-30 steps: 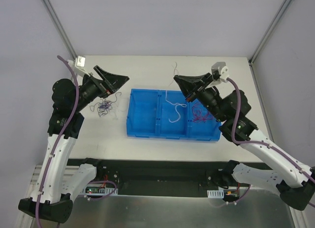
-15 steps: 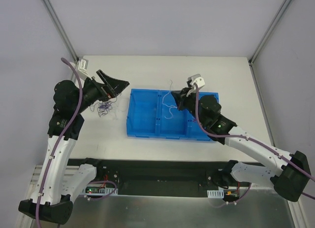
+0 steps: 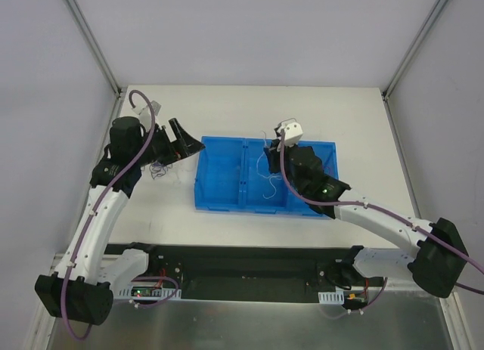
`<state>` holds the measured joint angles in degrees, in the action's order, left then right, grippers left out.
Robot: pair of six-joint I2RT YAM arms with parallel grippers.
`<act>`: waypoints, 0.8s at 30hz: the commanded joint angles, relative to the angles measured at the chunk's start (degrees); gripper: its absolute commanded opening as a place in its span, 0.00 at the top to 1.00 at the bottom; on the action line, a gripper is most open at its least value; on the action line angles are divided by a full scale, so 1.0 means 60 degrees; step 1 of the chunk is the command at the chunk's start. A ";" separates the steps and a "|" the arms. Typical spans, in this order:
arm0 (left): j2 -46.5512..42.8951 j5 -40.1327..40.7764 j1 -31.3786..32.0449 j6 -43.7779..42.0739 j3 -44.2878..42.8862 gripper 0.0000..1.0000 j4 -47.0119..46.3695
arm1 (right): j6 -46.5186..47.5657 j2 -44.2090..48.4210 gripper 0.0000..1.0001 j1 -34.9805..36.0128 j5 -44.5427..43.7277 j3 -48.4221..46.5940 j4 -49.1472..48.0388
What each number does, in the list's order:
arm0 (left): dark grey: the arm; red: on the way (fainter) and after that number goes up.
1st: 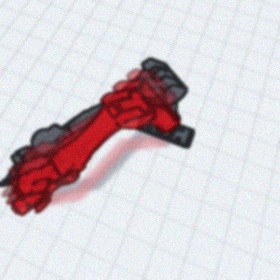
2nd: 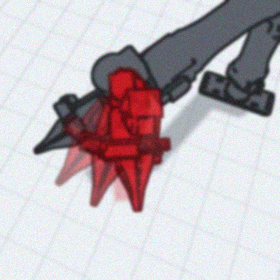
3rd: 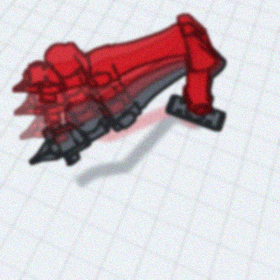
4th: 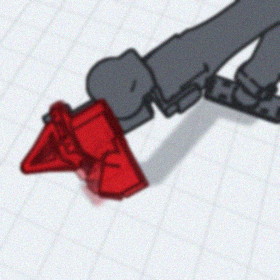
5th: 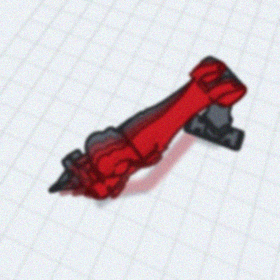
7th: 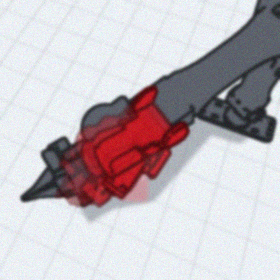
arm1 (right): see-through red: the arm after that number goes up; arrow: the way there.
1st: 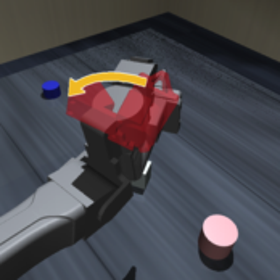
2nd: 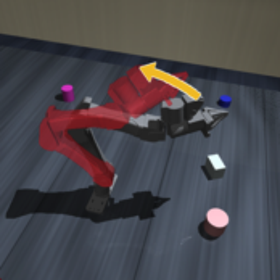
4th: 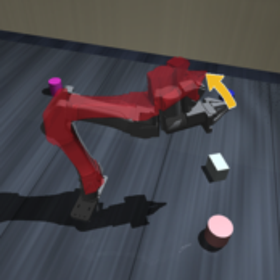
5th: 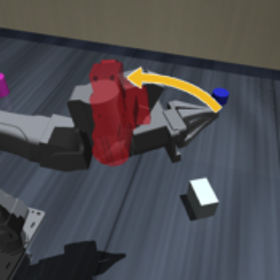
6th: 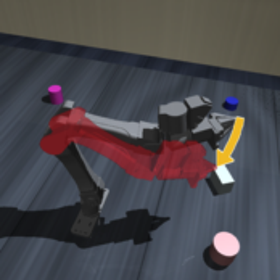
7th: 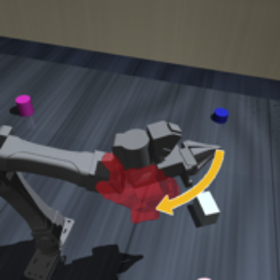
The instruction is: Untangle the cables
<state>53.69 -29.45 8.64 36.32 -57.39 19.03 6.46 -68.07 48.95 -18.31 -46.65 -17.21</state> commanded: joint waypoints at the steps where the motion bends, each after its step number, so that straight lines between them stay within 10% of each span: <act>1: 0.0849 0.0555 0.0024 -0.1436 -0.0746 0.17 0.1556 | -0.0182 -0.0211 0.99 0.0484 -0.1080 -0.0267 0.0436; 10: 0.2197 0.3254 -0.0428 -0.1235 -0.0587 0.14 0.2425 | -0.1308 -0.1325 0.98 0.0616 -0.1886 -0.0340 0.1829; 18: 0.4686 -0.0273 -0.1792 -0.1481 -0.0835 0.25 0.1546 | -0.1633 -0.2306 0.84 0.0572 -0.0978 -0.0867 0.1946; 24: 0.5670 -0.0321 -0.1909 -0.1804 -0.1348 0.29 0.1458 | -0.1575 -0.2263 0.64 0.0470 -0.0978 -0.0794 0.1917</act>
<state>87.13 -27.07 -2.28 28.29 -61.56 29.06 -2.50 -82.43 52.31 -24.58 -48.99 -5.15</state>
